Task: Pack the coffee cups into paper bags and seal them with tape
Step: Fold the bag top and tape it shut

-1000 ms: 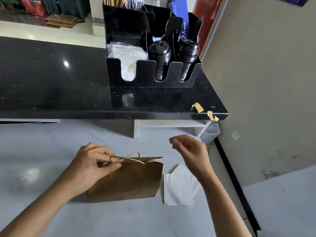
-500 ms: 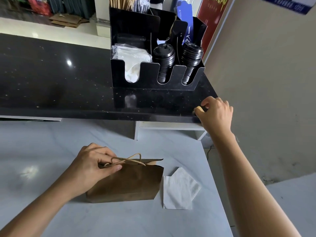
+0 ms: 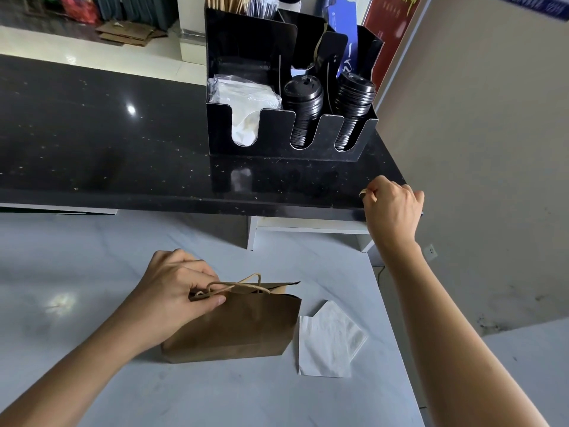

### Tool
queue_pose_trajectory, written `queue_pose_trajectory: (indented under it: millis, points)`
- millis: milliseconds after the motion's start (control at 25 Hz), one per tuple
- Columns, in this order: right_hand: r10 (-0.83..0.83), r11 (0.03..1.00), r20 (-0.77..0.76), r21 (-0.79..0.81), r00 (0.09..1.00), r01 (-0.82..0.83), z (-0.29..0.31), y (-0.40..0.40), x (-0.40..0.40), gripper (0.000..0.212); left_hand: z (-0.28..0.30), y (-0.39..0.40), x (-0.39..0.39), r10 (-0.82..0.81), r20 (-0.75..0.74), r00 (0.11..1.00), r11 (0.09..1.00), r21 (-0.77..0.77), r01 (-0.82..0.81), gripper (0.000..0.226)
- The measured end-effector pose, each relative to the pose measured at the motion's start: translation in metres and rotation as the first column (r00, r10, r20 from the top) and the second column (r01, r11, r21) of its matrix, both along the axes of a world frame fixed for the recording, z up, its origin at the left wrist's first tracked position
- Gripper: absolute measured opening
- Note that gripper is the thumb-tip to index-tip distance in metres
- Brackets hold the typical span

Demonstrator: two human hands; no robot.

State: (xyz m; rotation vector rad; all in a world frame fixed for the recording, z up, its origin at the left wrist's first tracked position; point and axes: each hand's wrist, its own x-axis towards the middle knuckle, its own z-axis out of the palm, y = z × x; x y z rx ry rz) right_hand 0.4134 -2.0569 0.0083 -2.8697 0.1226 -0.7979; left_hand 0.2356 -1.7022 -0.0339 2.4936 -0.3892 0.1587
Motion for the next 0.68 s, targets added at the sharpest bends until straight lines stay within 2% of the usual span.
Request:
queue_pose_trajectory:
  millis: [200, 280, 360, 440, 680]
  points:
    - [0.071, 0.988, 0.152, 0.127, 0.986, -0.091, -0.004, 0.002, -0.01, 0.011, 0.008, -0.006, 0.0, -0.03, -0.008, 1.0, 0.998, 0.058, 0.03, 0.01]
    - [0.156, 0.947, 0.144, 0.259, 0.977, -0.189, 0.001, 0.007, -0.019, 0.008, 0.009, -0.007, 0.0, -0.046, -0.027, 0.999, 0.997, 0.061, 0.047, 0.012]
    - [0.273, 0.82, 0.111, 0.492, 0.956, -0.292, 0.007, 0.018, -0.035, 0.004, 0.01, -0.009, -0.001, -0.051, -0.061, 0.997, 0.997, 0.063, 0.054, 0.018]
    - [0.345, 0.661, 0.095, 0.682, 0.934, -0.313, 0.011, 0.034, -0.061, 0.007, 0.011, -0.011, -0.001, -0.048, -0.082, 0.995, 0.995, 0.079, 0.055, 0.027]
    - [0.419, 0.32, 0.02, 0.932, 0.908, -0.168, -0.002, 0.061, -0.131, 0.017, 0.013, -0.03, -0.005, -0.003, -0.061, 0.998, 0.994, 0.111, 0.009, 0.021]
